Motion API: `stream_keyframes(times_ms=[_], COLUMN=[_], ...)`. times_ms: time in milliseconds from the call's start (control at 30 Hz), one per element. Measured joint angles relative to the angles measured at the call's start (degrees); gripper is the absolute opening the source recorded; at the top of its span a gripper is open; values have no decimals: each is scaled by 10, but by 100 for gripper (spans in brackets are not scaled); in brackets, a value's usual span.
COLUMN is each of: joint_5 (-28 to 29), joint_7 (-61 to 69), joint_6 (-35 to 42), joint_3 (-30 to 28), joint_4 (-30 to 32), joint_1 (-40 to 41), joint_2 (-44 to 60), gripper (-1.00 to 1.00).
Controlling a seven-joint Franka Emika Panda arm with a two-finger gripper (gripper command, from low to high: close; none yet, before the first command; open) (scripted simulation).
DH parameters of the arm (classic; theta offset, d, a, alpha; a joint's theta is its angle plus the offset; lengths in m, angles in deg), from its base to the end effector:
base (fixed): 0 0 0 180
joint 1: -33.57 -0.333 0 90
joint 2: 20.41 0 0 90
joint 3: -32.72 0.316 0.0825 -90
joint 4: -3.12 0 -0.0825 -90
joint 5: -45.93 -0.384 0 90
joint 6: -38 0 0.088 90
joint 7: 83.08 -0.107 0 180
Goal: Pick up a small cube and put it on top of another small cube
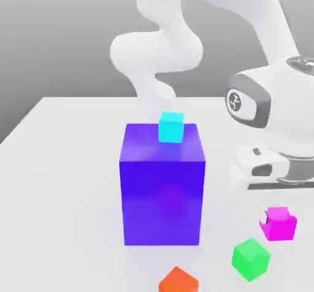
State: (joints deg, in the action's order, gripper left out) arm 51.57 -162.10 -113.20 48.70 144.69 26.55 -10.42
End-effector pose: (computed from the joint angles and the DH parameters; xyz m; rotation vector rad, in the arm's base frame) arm 0.4391 0.1925 0.2273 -2.8300 1.3593 -0.0020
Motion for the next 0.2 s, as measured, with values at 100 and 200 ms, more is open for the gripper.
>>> stream_keyframes(times_ms=[100, 200], joint_5=[32, 40], joint_7=[-31, -38], joint_6=[-49, -61], joint_3=[-23, -28], joint_4=[-1, -2], joint_1=[-12, -16], joint_2=[52, 65], gripper=[-100, 100])
